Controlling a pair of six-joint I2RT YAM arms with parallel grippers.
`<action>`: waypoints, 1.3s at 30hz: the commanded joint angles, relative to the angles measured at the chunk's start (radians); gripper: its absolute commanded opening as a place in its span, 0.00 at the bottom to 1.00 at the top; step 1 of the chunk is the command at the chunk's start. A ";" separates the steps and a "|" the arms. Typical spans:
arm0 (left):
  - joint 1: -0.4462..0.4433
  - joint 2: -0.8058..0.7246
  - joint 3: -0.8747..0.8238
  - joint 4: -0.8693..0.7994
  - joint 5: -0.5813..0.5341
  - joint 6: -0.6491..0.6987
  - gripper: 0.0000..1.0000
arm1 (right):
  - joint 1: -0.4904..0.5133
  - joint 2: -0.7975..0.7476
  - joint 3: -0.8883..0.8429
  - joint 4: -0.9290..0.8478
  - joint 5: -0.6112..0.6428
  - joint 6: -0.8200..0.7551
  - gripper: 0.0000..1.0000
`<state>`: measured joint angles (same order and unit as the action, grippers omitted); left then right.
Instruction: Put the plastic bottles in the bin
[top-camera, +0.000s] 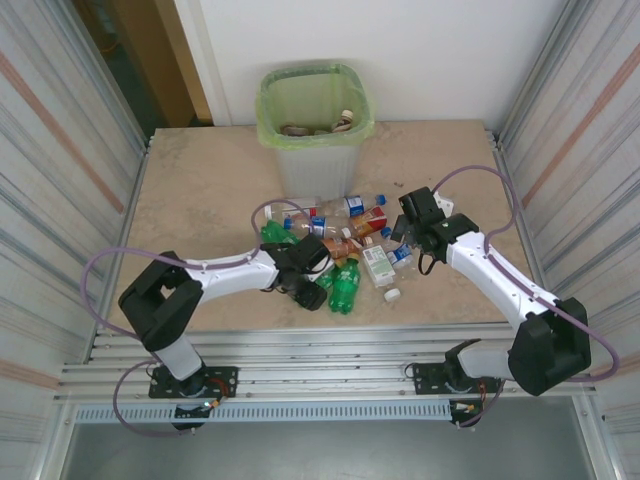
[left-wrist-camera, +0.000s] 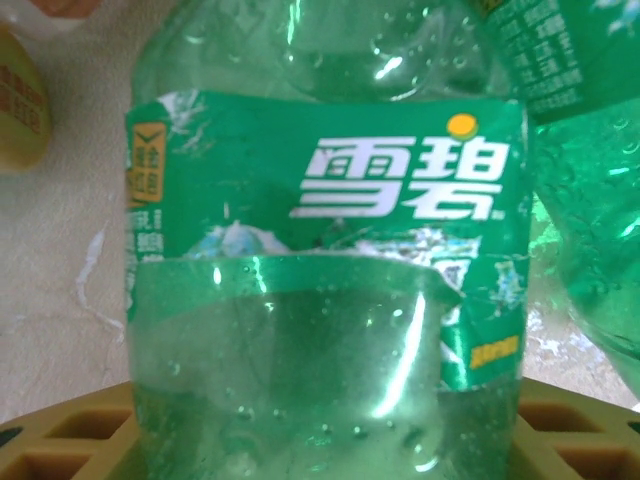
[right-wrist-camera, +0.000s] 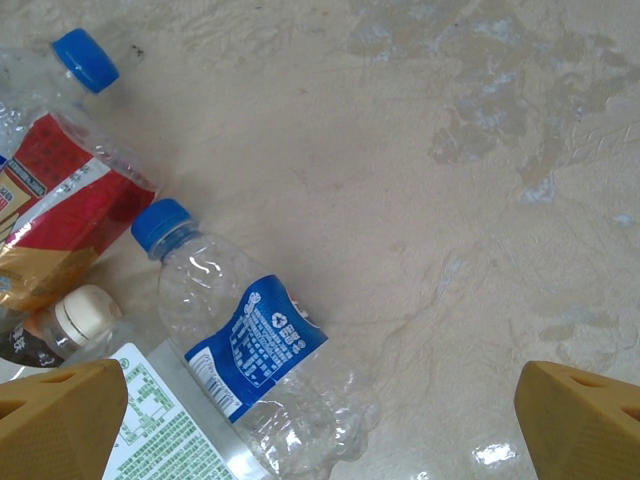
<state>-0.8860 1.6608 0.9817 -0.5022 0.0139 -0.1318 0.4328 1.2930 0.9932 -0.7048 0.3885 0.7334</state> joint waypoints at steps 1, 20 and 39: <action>-0.008 -0.058 0.017 -0.024 -0.020 -0.006 0.46 | 0.009 0.012 0.033 0.004 -0.008 0.017 0.98; -0.008 -0.318 0.012 0.001 0.006 -0.018 0.44 | 0.097 -0.014 0.024 -0.026 -0.051 0.126 0.98; 0.226 -0.496 0.133 0.268 -0.021 -0.090 0.42 | 0.417 -0.050 -0.043 -0.015 0.045 0.419 0.98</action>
<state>-0.6807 1.1976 1.0603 -0.3435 -0.0433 -0.2081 0.8192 1.2316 0.9516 -0.7120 0.3759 1.0817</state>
